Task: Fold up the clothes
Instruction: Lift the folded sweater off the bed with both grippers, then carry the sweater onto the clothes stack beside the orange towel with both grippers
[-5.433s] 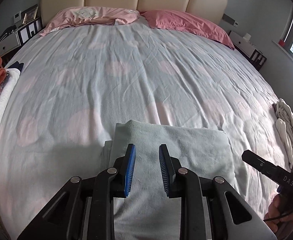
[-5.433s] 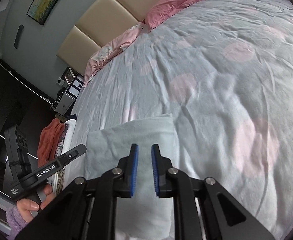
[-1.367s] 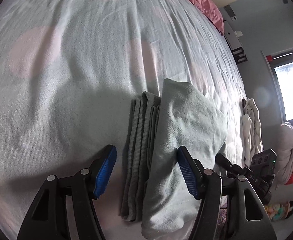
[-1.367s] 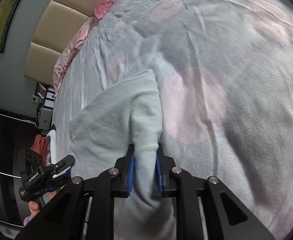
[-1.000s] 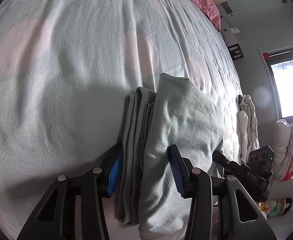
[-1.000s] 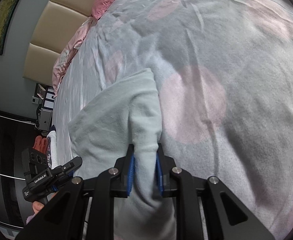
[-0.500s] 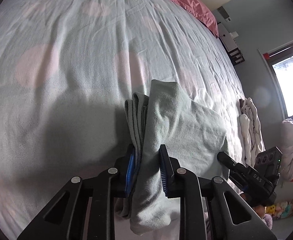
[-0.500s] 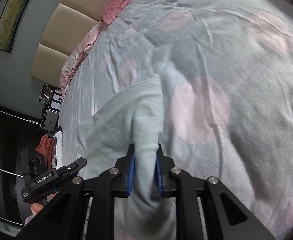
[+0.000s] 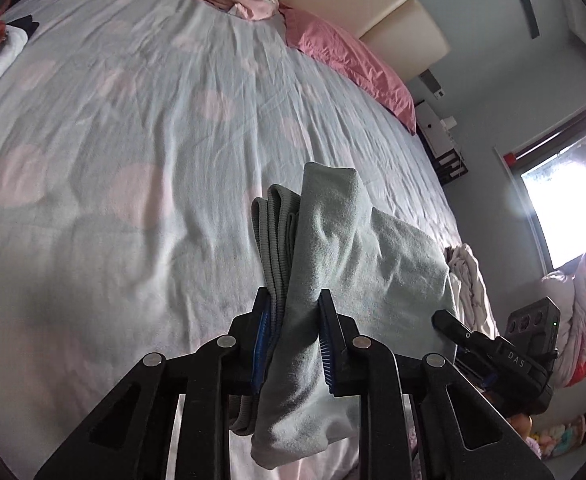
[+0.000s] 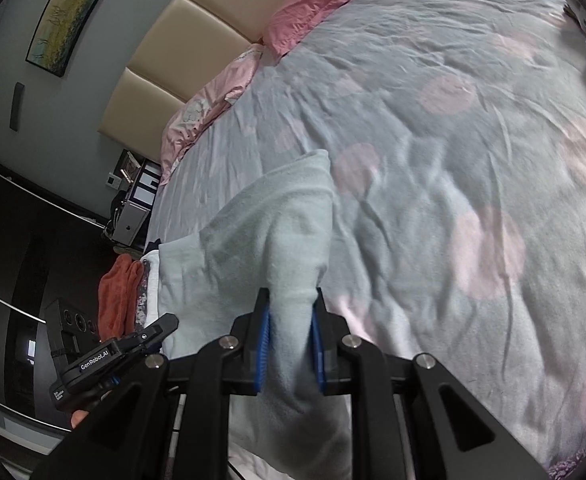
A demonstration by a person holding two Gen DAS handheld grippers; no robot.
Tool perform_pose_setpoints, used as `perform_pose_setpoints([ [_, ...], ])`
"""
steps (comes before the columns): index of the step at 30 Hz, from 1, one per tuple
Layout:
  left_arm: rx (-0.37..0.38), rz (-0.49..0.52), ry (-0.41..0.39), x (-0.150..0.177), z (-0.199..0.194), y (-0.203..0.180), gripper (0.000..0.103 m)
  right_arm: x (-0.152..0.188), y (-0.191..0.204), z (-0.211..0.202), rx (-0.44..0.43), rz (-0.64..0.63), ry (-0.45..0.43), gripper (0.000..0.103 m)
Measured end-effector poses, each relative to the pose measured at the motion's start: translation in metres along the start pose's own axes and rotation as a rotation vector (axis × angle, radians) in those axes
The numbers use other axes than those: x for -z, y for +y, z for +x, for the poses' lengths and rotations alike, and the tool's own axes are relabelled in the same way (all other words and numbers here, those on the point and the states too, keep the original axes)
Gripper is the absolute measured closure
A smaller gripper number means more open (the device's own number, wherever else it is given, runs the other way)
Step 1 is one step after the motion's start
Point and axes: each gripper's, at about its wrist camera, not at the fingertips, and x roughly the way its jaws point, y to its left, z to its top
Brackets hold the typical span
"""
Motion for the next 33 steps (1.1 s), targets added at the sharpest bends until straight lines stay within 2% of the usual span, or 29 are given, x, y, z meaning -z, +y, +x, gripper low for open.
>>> perform_pose_setpoints([
  [5, -0.002, -0.037, -0.084, -0.011, -0.059, 0.022, 0.080, -0.001, 0.067, 0.006, -0.052, -0.084, 0.035, 0.086],
  [8, -0.032, -0.051, -0.138, -0.012, -0.110, 0.043, 0.080, 0.005, 0.114, 0.017, -0.090, -0.135, 0.078, 0.086],
  [13, -0.160, -0.055, -0.224, -0.014, -0.214, 0.082, 0.080, 0.032, 0.206, 0.049, -0.170, -0.197, 0.205, 0.086],
  [18, -0.311, -0.057, -0.293, -0.006, -0.321, 0.118, 0.080, 0.074, 0.312, 0.079, -0.269, -0.291, 0.302, 0.086],
  [21, -0.397, -0.073, -0.311, 0.003, -0.372, 0.141, 0.080, 0.105, 0.362, 0.097, -0.327, -0.308, 0.357, 0.087],
  [24, -0.479, -0.089, -0.306, 0.016, -0.404, 0.169, 0.080, 0.142, 0.400, 0.117, -0.367, -0.318, 0.409, 0.087],
  [27, -0.535, -0.104, -0.292, 0.028, -0.420, 0.201, 0.080, 0.180, 0.419, 0.143, -0.375, -0.304, 0.470, 0.087],
  [30, -0.553, -0.140, -0.273, 0.039, -0.420, 0.237, 0.080, 0.212, 0.423, 0.172, -0.373, -0.281, 0.520, 0.087],
  [33, -0.544, -0.169, -0.253, 0.050, -0.408, 0.273, 0.080, 0.229, 0.414, 0.197, -0.355, -0.286, 0.538, 0.087],
])
